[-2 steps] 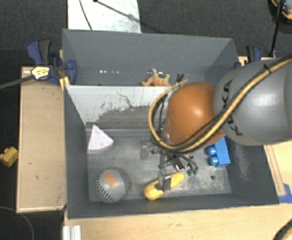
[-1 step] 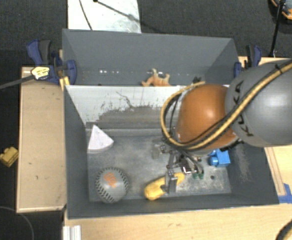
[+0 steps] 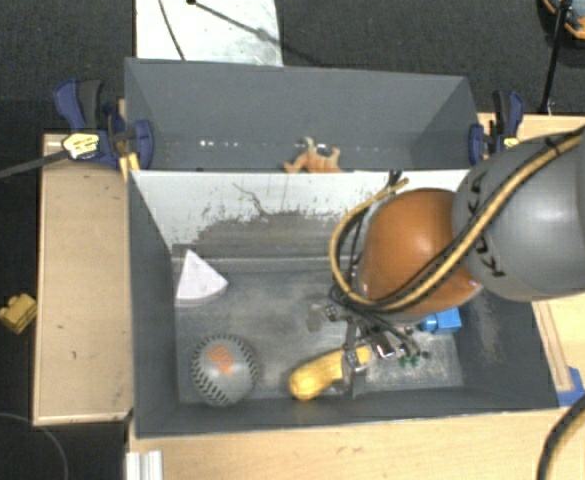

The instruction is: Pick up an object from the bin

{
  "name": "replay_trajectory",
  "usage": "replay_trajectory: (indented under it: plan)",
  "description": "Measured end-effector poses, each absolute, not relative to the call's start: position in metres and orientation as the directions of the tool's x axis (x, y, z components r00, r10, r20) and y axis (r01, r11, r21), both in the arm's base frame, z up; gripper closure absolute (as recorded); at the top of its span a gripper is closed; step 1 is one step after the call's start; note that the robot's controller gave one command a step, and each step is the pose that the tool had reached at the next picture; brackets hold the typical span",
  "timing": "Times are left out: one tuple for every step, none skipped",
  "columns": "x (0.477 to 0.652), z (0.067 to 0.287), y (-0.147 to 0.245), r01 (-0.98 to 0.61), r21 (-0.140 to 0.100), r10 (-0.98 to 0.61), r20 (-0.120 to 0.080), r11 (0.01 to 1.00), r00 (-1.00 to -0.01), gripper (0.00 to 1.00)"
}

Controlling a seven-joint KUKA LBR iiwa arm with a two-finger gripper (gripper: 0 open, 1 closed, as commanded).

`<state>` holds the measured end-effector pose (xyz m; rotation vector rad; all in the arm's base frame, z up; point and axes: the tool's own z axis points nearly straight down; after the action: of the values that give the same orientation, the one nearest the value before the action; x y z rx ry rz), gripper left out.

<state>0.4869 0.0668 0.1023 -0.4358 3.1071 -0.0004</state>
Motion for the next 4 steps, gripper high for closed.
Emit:
replay_trajectory:
  plan:
    - [0.48,0.07,0.066,-0.417,0.001,-0.417,0.0,0.909,-0.909,1.0]
    - [0.48,0.07,0.066,-0.415,0.001,-0.415,0.001,0.91,-0.91,1.0]
    - [0.494,0.139,0.081,-0.443,0.0,-0.443,-0.002,0.896,-0.896,1.0]
    - [0.494,0.139,0.081,-0.442,0.0,-0.442,-0.002,0.897,-0.897,1.0]
